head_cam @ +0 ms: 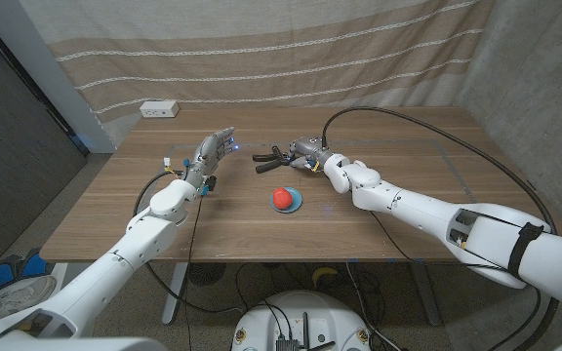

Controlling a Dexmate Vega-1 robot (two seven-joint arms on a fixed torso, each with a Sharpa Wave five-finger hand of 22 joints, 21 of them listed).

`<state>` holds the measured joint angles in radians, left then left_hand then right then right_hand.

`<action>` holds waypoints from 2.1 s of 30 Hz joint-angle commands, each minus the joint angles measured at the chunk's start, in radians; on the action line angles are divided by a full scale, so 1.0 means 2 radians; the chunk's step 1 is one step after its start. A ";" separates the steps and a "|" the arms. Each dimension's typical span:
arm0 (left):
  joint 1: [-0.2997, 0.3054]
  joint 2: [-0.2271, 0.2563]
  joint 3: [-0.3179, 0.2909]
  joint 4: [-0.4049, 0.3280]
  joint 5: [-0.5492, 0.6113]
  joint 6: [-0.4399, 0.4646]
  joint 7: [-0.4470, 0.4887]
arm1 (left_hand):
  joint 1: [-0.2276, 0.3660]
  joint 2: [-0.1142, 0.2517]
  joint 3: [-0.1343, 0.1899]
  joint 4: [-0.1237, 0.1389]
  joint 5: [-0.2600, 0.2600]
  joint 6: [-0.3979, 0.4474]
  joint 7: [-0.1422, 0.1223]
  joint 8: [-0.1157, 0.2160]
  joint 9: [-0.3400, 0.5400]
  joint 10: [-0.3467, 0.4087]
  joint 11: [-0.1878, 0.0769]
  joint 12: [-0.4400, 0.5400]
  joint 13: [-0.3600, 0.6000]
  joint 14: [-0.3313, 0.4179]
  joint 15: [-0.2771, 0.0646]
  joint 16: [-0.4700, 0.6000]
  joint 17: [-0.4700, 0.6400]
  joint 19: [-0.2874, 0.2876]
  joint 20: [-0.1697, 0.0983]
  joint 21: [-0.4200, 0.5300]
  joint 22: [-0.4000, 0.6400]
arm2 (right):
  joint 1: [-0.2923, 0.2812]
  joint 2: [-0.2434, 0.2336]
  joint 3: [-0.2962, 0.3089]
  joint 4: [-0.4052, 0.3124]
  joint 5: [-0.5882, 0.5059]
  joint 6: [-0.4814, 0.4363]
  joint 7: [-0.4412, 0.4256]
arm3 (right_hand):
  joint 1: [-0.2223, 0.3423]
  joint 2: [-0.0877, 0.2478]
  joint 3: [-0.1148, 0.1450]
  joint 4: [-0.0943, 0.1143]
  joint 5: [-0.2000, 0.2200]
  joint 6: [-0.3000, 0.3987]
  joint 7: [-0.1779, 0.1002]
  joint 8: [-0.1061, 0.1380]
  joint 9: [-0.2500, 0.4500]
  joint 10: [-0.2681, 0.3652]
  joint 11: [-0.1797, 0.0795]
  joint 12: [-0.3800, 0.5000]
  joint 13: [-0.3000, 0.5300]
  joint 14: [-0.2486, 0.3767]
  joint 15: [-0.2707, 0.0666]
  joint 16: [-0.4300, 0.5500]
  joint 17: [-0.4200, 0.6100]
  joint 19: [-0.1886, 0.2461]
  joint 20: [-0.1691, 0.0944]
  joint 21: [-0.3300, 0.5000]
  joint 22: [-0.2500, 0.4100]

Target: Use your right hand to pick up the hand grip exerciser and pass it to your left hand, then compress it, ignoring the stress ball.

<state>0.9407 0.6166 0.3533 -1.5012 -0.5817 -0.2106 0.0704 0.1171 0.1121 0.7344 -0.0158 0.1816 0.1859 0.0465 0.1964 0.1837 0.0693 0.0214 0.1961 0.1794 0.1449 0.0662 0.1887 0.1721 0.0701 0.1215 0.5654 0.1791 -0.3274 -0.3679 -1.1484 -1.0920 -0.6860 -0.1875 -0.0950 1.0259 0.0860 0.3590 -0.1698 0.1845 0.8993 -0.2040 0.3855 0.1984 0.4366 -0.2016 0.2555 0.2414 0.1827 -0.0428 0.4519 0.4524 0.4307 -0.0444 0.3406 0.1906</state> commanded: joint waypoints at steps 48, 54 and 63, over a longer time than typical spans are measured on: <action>-0.019 0.057 0.021 -0.078 0.106 0.130 0.092 | 0.065 0.007 0.023 -0.086 0.001 -0.036 -0.010 -0.005 0.001 -0.018 -0.012 -0.004 0.002 -0.007 -0.013 -0.005 0.000 0.013 -0.002 -0.016 0.000 | -0.026 -0.012 0.037 0.004 -0.009 0.073 -0.246 | 0.030 0.017 -0.011 0.007 0.013 0.077 0.038 0.020 0.030 0.026 -0.003 0.008 0.006 0.029 -0.090 0.000 0.000 0.017 -0.038 0.015 0.003; -0.026 0.065 0.026 -0.092 0.130 0.157 0.104 | 0.076 0.005 0.025 -0.089 0.001 -0.046 -0.010 -0.006 0.001 -0.023 -0.014 -0.004 0.002 -0.012 -0.014 -0.005 0.000 0.013 -0.003 -0.018 0.000 | -0.026 -0.017 0.038 -0.007 -0.016 0.070 -0.241 | 0.029 0.016 -0.012 0.008 0.015 0.075 0.038 0.022 0.033 0.025 -0.003 0.007 0.006 0.029 -0.090 -0.004 -0.001 0.015 -0.038 0.015 0.003; -0.039 0.073 0.040 -0.102 0.170 0.185 0.114 | 0.087 -0.003 0.024 -0.090 -0.001 -0.058 -0.013 -0.006 0.001 -0.030 -0.015 -0.005 0.002 -0.015 -0.015 -0.005 0.000 0.013 -0.005 -0.021 0.000 | -0.027 -0.022 0.040 -0.025 -0.021 0.065 -0.221 | 0.029 0.016 -0.013 0.008 0.017 0.076 0.037 0.025 0.037 0.024 -0.004 0.006 0.006 0.029 -0.090 -0.007 -0.002 0.014 -0.038 0.015 0.003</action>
<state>0.8904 0.7329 0.4032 -1.6618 -0.3433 0.0655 0.2560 0.2762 0.1088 0.7823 -0.1909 0.1816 0.0835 0.0232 0.1885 0.1835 0.0189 -0.0106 0.1886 0.1794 0.1195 0.0375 0.1811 0.1724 0.0934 0.1124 0.5260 0.1768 -0.3809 -0.3958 -1.0718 -1.0950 -0.7101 -0.0402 -0.5809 1.0691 0.1137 0.3333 -0.1558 0.2078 0.9597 -0.1427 0.3853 0.1992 0.4842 -0.2107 0.2702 0.2490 0.2326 -0.0358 0.4420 0.4474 0.4588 -0.0481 0.3672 0.1930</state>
